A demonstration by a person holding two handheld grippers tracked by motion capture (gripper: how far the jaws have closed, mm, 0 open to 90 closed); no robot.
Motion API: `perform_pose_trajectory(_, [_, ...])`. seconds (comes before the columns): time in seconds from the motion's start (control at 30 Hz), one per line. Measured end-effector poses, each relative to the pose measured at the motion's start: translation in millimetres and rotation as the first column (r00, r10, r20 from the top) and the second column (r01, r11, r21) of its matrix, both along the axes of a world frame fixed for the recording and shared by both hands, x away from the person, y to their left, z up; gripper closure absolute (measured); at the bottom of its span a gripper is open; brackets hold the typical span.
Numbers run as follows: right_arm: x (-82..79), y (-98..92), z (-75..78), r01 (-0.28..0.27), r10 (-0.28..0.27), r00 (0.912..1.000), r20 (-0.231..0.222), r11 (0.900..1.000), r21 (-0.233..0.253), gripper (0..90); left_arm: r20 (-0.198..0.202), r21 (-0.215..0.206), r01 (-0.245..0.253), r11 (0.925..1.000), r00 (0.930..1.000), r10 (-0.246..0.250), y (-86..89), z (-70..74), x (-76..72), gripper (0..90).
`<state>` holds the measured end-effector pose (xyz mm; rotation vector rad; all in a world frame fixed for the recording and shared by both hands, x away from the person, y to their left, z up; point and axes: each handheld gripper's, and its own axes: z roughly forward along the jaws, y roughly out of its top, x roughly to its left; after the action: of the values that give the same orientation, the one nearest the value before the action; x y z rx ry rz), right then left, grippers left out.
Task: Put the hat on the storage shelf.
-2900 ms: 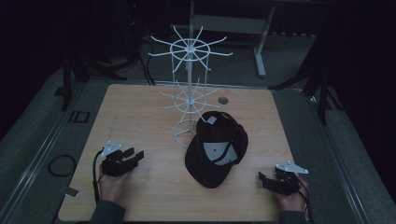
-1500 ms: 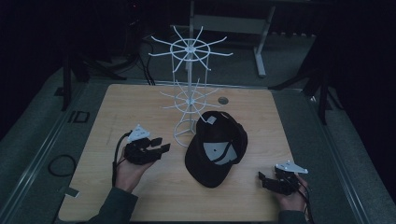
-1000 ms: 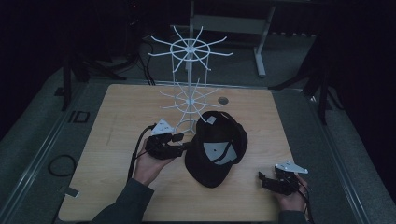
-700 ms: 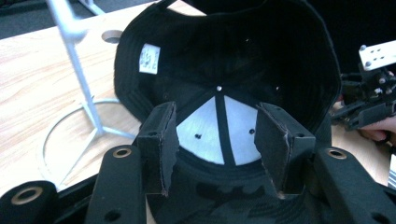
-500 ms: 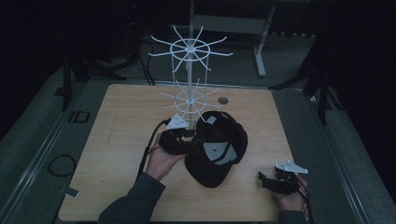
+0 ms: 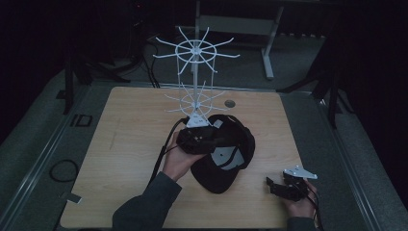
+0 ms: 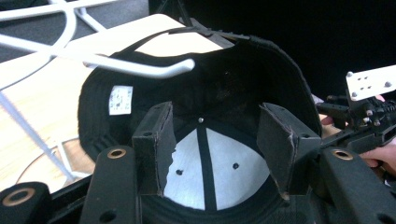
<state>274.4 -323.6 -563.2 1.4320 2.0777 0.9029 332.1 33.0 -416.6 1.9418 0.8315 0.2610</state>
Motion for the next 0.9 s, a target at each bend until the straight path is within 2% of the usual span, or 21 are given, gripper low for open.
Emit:
perform_pose_trajectory(0.13, [0.0, 0.0, 0.0, 0.000, 0.000, 1.0000, 0.000, 1.000, 0.000, 23.5, -0.001, 0.002, 0.002, 1.0000, 1.0000, -0.002, -8.9, 0.7, 2.6, 46.6])
perform_pose_trajectory(0.3, [0.0, 0.0, 0.0, 0.000, 0.000, 1.0000, 0.000, 1.000, 0.000, 23.5, 0.017, 0.009, 0.021, 0.9997, 0.9996, -0.022, -22.6, 4.7, 1.8, 45.9])
perform_pose_trajectory(0.37, [0.0, 0.0, -0.1, 0.000, 0.000, 1.0000, 0.001, 1.000, 0.001, 23.5, 0.013, -0.001, 0.023, 0.9997, 0.9996, -0.023, -26.5, 5.6, 2.2, 45.8])
perform_pose_trajectory(0.63, [0.1, -0.1, -0.2, 0.000, 0.000, 1.0000, 0.002, 1.000, 0.001, 23.4, 0.004, 0.012, 0.040, 0.9991, 0.9992, -0.040, -43.4, 8.1, 6.7, 42.7])
perform_pose_trajectory(0.9, [0.1, -0.2, -0.2, 0.000, 0.000, 1.0000, 0.002, 1.000, 0.001, 23.2, -0.025, 0.013, 0.058, 0.9982, 0.9980, -0.057, -59.2, 5.9, 9.4, 40.0])
